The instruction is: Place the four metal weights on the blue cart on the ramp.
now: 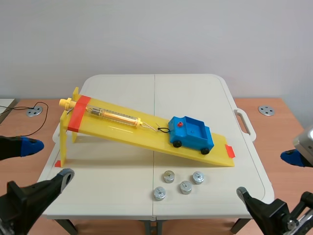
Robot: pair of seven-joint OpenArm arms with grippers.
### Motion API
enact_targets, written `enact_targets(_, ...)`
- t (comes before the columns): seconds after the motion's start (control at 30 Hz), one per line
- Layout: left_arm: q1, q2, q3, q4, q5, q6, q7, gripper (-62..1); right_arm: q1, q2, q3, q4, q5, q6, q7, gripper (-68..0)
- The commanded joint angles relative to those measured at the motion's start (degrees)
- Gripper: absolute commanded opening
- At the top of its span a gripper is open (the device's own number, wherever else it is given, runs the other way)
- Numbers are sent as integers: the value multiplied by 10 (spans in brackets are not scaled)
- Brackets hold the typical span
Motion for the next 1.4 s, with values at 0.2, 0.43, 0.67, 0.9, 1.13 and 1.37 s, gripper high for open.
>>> enact_targets(0.2,6,-5,-7,40,-46,-14,-90,-362,43,14,22,33,13,-8,35,-16)
enact_targets(0.43,4,-5,-7,40,-46,-14,-74,-485,77,-12,-3,33,13,-2,9,-16)
enact_targets(0.67,-10,6,-7,40,-44,-14,-36,-580,119,-20,-58,23,13,-2,-3,-16)
enact_targets(0.9,-13,28,-7,40,-44,-14,-28,-580,148,-50,-96,-2,13,-2,-39,-17)
enact_targets(1.13,-18,43,-7,39,-44,-14,-28,-580,165,-78,-127,-25,12,-2,-50,-142)
enact_targets(1.37,-37,46,-7,38,-44,-14,-17,-580,184,-101,-153,-50,13,-2,-52,-218)
